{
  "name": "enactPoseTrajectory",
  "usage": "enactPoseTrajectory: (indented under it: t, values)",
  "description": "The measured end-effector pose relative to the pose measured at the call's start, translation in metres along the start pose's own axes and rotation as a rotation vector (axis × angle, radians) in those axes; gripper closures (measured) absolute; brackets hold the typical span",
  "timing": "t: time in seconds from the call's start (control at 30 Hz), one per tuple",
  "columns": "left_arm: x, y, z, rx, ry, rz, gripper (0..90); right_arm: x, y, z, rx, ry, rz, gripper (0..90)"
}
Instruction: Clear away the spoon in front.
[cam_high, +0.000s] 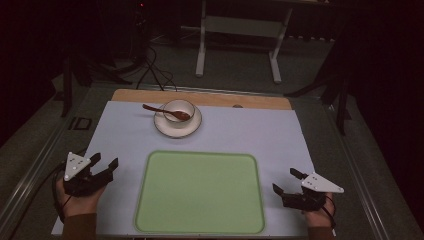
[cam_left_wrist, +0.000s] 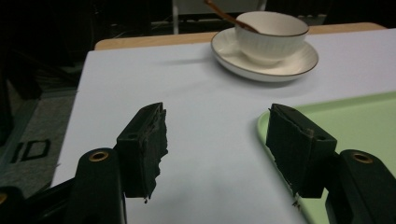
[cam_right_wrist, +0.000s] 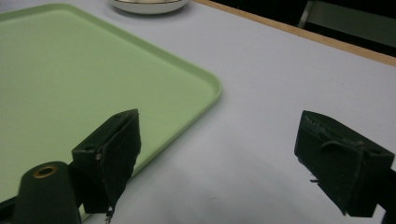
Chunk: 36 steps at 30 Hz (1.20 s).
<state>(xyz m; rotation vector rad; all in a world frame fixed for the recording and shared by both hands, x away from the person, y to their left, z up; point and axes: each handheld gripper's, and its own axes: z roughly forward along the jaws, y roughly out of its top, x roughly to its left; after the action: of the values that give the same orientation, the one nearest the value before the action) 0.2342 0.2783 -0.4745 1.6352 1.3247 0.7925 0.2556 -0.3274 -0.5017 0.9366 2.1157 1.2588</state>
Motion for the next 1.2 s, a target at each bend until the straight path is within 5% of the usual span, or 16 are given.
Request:
enactPoseTrajectory:
  t: [0.77, 1.2]
  values:
    - [-0.021, 0.048, 0.045, -0.015, -0.056, 0.065, 36.2, -0.001, 0.000, -0.001, 0.000, -0.009, 0.004, 14.3]
    - [-0.020, 0.067, 0.062, -0.019, -0.020, 0.069, 35.3, -0.001, 0.000, -0.002, -0.005, -0.012, 0.005, 14.3]
